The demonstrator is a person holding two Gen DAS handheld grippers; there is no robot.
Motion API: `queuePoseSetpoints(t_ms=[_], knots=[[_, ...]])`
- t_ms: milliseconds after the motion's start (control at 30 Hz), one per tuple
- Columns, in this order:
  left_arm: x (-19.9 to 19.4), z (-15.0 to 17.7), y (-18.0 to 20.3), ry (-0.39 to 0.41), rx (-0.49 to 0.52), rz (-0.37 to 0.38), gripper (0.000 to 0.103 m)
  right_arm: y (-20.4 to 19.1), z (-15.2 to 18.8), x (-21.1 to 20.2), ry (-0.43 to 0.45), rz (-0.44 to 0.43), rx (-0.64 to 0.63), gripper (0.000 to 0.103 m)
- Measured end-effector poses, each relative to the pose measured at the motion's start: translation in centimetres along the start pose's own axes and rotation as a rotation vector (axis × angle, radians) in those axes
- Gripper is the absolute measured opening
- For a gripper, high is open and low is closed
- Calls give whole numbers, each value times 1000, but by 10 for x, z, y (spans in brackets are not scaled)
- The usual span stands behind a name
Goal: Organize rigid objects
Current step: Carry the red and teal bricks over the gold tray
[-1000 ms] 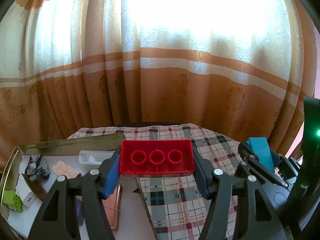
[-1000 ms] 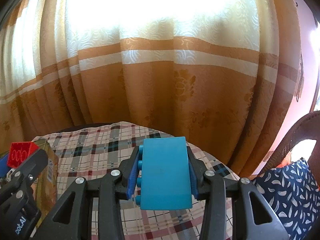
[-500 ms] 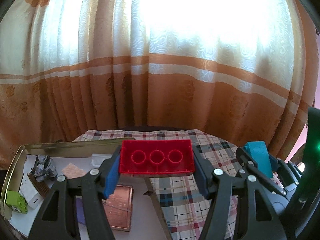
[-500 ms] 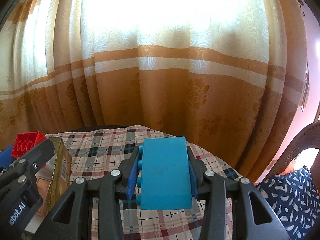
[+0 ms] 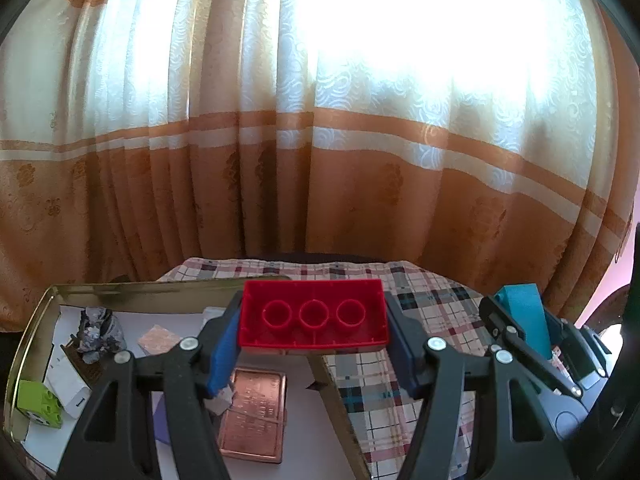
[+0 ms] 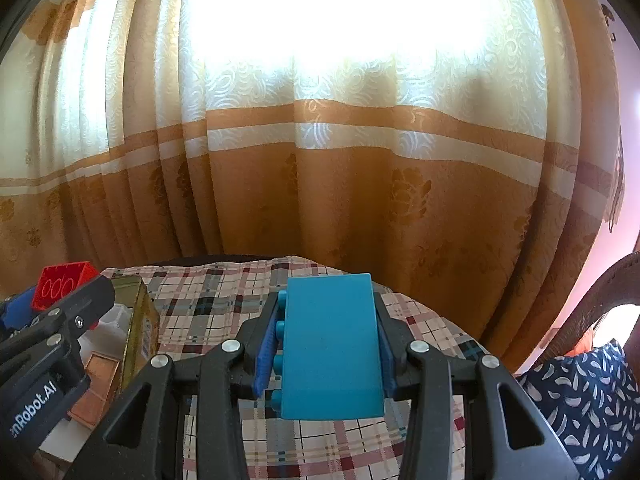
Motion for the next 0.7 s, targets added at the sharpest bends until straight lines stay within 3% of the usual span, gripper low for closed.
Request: queuePoseSetpoints(t_ms=[433,700], knots=[[0,-4,-24,7,-31,-28,64,-12,-8,-13,71,-45,-10,45],[2,-11,-55,21,-76,-86,64,-32,-11,-18,85,-92,-12,45]])
Point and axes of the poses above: each gripper's, at about its wrist camera, not at the fingertips, and x roughly the way its jaws point, y to its right, z to its underside, the point moved 10 cm from there along x, roughly the way its jaws point, and after that the axes turned 8 degrees about -z, right-handed, at the moved point
